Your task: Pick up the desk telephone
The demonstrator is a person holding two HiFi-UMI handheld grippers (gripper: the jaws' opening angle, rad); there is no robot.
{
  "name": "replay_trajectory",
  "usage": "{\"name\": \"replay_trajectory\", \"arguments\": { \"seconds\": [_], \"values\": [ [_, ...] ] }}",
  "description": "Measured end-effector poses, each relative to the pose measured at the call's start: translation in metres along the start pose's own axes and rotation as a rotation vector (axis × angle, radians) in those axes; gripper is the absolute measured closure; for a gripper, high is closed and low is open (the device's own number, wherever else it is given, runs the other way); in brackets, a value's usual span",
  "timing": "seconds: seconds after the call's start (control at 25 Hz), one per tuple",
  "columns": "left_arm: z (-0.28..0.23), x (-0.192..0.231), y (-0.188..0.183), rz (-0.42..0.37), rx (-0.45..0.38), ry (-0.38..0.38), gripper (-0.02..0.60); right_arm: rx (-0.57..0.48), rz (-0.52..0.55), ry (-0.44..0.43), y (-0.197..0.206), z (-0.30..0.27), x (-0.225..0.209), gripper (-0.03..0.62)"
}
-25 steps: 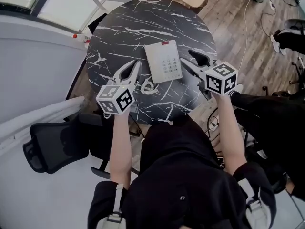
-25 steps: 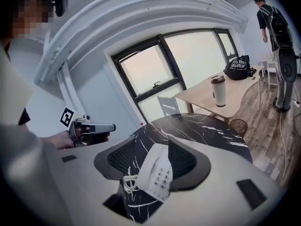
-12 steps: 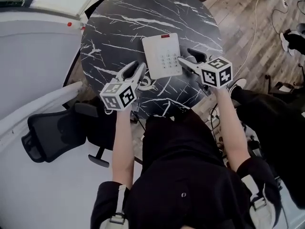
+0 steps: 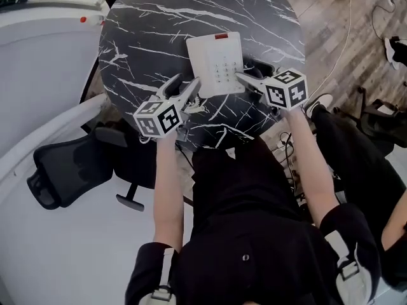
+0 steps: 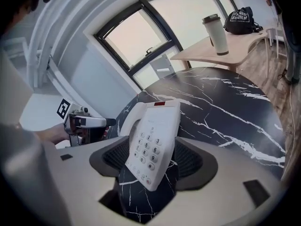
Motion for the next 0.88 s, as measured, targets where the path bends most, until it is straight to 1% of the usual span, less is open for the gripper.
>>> {"name": "replay_trajectory", "arguments": {
  "seconds": [0.16, 0.32, 0.44, 0.64, 0.88],
  "values": [
    [-0.011, 0.013, 0.004, 0.009, 0.029, 0.014, 0.295, 0.022, -0.02, -0.007, 0.013, -0.011, -0.002, 0.295],
    [-0.022, 0.022, 0.01, 0.019, 0.073, 0.055, 0.247, 0.051, -0.021, -0.003, 0.024, -0.025, -0.003, 0.284],
    [-0.03, 0.026, 0.01, 0.01, 0.096, 0.078, 0.239, 0.062, -0.018, -0.005, 0.026, -0.031, -0.001, 0.279],
    [-0.042, 0.029, 0.01, 0.04, 0.124, 0.156, 0.225, 0.068, -0.02, -0.001, 0.027, -0.036, -0.001, 0.272],
    [-0.054, 0.037, 0.009, 0.06, 0.148, 0.185, 0.205, 0.072, -0.015, -0.001, 0.025, -0.044, -0.005, 0.266]
  ]
}}
Point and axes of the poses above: the fingertips, and each gripper's own axes: z backward along the fingers, x to its left, y out of its underside, the point moved 6 cm from there along z, backward along the fingers, and after that the axes turned 12 degrees about z, right-handed, at the moved point
